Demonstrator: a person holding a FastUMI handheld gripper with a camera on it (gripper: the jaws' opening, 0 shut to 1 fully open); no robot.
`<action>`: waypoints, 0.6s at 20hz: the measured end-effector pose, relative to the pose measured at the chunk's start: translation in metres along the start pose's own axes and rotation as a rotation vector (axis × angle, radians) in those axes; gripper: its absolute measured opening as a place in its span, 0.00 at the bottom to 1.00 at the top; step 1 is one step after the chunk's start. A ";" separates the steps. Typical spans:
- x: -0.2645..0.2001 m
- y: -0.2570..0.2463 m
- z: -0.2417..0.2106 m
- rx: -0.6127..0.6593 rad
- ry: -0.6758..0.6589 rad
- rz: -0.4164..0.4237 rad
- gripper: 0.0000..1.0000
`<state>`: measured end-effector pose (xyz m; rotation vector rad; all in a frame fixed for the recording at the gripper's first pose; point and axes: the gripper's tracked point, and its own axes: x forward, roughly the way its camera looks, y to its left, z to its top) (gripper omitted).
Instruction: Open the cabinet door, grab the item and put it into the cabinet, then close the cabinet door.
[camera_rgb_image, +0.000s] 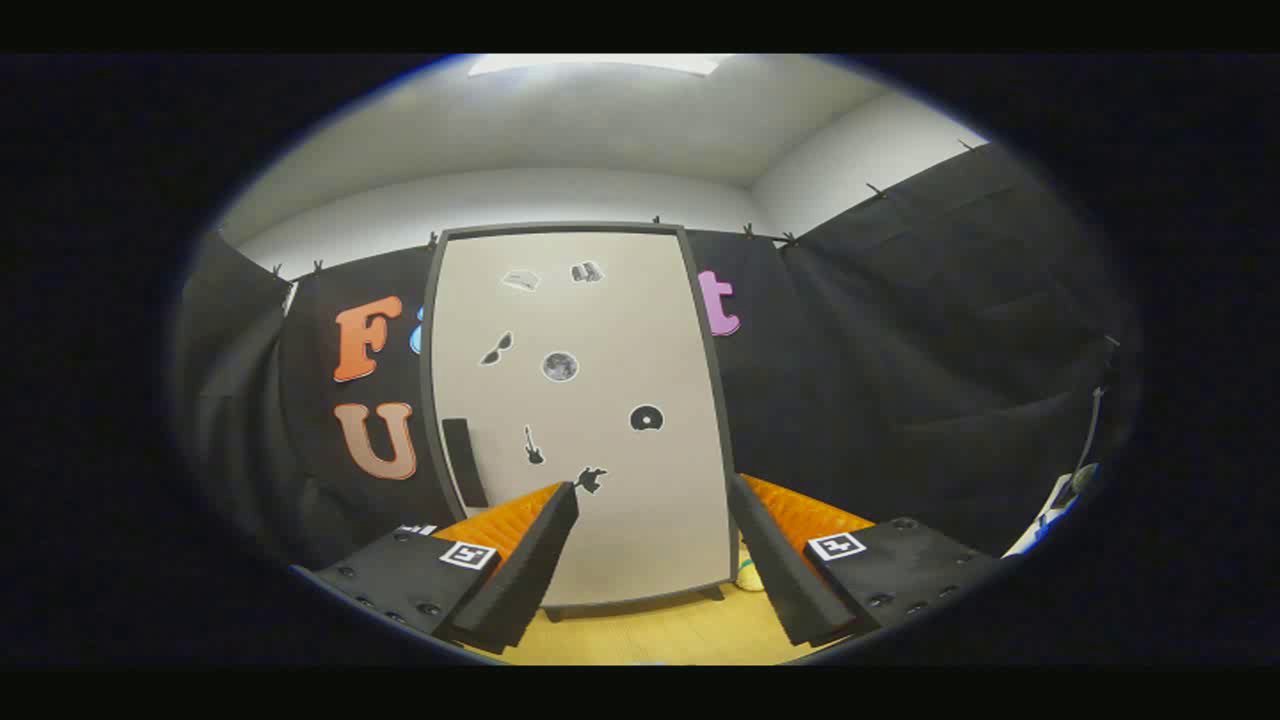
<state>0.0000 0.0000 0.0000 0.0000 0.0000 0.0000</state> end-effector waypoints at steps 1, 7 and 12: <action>-0.002 -0.002 0.001 0.001 -0.001 -0.009 0.97; -0.015 -0.004 0.004 -0.015 -0.003 -0.028 0.97; -0.019 -0.004 -0.001 -0.015 0.017 -0.034 0.97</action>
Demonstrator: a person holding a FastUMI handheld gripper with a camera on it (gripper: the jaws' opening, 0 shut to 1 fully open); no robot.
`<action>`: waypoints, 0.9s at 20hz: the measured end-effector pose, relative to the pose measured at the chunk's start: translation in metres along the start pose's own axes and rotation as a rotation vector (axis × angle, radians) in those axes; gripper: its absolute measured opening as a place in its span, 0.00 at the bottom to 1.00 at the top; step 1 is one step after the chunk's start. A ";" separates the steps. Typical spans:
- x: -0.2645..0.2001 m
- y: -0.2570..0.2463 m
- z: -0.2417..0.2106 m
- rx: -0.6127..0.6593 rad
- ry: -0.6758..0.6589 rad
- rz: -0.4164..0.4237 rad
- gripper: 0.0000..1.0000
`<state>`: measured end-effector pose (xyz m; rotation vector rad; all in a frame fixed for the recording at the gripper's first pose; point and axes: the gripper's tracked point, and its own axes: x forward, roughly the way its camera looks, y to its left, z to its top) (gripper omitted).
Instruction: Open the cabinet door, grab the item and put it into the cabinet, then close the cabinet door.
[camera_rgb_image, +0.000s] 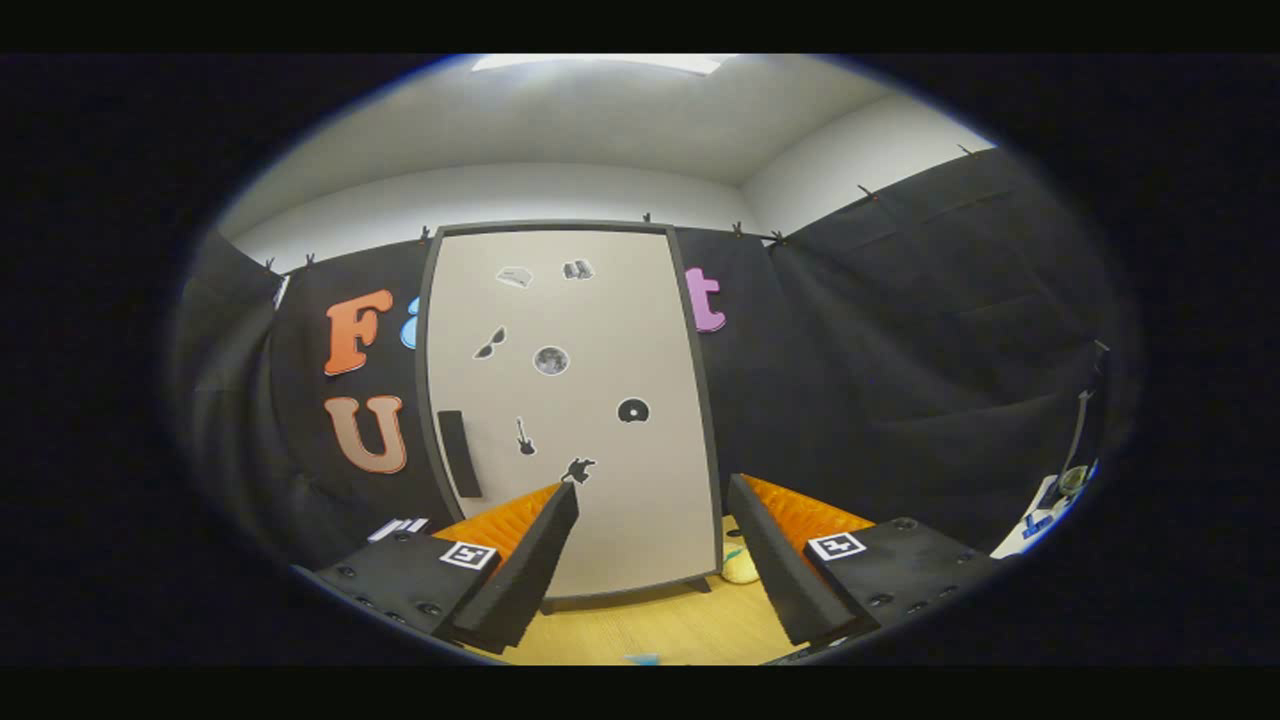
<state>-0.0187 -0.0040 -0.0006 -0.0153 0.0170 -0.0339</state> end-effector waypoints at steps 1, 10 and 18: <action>0.000 0.001 -0.001 0.001 0.004 0.001 0.97; 0.023 0.047 -0.004 0.012 0.041 0.079 0.97; 0.083 0.153 -0.017 -0.009 0.100 0.241 0.98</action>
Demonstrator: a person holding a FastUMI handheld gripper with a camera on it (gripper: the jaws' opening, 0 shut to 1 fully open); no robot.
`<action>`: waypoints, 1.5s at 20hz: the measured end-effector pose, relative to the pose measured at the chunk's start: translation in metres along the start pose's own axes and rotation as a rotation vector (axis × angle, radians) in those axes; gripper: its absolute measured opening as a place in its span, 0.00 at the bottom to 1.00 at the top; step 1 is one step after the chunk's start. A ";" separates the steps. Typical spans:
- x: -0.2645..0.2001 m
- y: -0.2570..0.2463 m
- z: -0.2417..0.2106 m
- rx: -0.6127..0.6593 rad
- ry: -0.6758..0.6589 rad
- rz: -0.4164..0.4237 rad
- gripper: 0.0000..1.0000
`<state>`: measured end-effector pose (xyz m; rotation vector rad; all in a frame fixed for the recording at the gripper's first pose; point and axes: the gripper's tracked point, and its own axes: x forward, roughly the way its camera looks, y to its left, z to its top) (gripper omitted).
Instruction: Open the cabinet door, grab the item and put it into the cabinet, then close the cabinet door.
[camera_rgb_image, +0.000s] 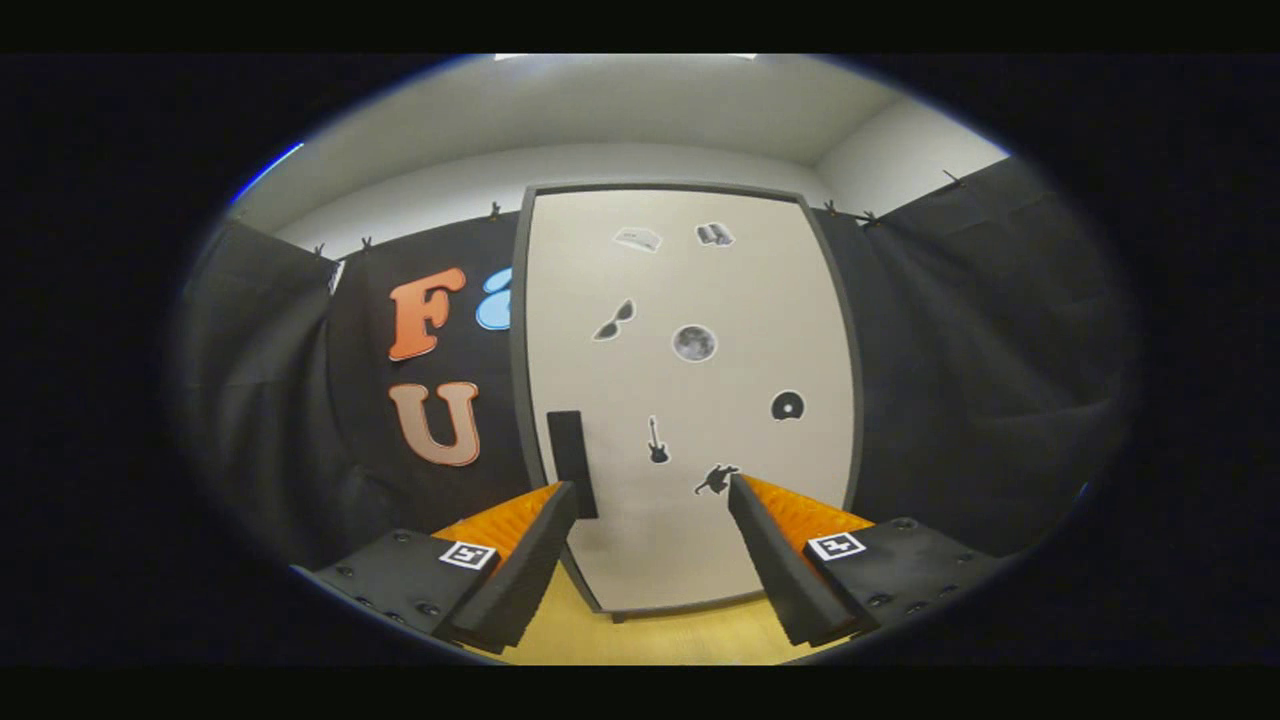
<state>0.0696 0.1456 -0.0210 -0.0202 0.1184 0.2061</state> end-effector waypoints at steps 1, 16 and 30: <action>0.011 0.010 -0.003 0.009 0.012 0.015 0.98; 0.122 0.047 -0.038 -0.091 0.143 0.026 0.80; 0.114 0.040 -0.050 -0.035 0.171 0.043 0.28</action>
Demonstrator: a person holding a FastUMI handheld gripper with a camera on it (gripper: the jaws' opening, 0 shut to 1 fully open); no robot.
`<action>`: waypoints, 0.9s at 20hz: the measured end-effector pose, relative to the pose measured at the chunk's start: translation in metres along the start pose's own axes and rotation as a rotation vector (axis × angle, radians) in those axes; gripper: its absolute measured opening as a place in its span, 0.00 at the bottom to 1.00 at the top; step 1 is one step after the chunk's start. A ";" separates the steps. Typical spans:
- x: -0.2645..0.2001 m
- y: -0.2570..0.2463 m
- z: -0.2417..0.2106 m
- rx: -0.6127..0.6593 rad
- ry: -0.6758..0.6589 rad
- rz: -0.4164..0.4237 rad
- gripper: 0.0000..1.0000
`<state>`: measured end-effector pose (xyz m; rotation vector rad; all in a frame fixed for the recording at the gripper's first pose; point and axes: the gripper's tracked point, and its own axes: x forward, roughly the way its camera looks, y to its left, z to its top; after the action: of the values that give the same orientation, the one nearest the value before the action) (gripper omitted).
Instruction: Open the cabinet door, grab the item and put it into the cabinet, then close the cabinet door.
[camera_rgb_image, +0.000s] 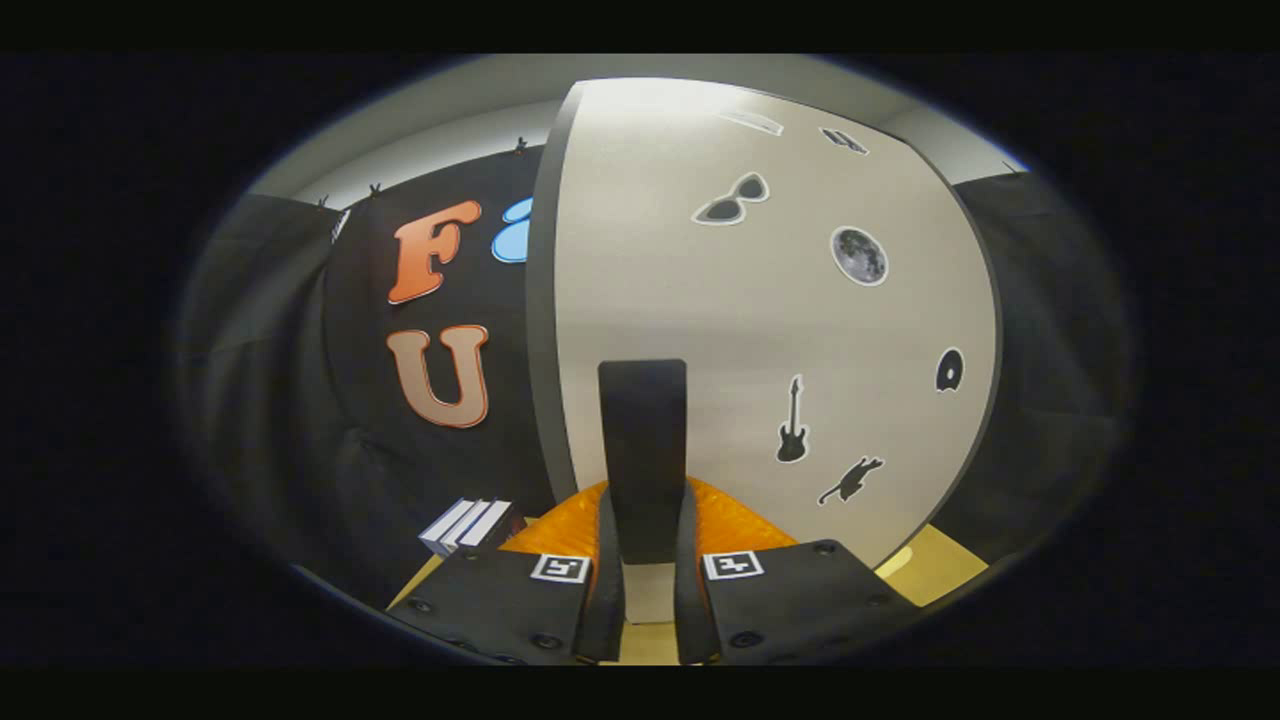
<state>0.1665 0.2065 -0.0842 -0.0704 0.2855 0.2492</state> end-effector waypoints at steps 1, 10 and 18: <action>-0.004 -0.001 -0.001 0.003 0.005 -0.001 0.28; -0.056 -0.026 -0.001 0.031 -0.003 -0.039 0.21; -0.089 -0.061 -0.001 0.061 -0.035 -0.141 0.11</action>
<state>0.0989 0.1263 -0.0580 -0.0257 0.2518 0.1019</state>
